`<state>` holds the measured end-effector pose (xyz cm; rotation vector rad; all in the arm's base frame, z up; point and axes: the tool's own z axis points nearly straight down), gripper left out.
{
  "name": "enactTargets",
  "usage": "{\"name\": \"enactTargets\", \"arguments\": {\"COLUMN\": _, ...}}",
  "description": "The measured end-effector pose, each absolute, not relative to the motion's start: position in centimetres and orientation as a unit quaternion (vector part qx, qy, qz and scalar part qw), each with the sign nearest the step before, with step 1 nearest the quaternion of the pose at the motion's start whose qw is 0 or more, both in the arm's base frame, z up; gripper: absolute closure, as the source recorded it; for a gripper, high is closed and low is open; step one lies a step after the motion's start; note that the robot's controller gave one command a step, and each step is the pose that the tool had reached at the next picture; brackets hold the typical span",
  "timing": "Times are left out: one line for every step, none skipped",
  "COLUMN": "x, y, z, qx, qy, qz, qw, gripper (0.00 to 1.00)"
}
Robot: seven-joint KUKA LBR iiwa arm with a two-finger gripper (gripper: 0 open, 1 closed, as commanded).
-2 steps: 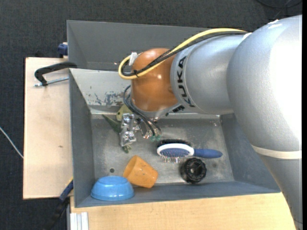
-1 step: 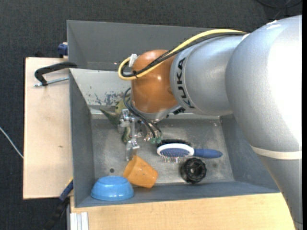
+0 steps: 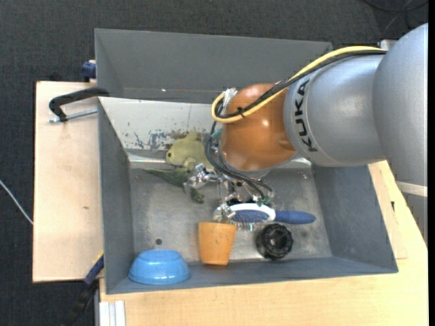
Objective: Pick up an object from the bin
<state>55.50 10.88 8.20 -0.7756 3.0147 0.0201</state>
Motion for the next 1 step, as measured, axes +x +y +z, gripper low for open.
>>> {"name": "enactTargets", "arguments": {"x": 52.57, "y": 6.09, "z": 11.63, "qx": -0.320, "qy": 0.948, "qz": 0.000, "qw": 0.002, "gripper": 0.00}}
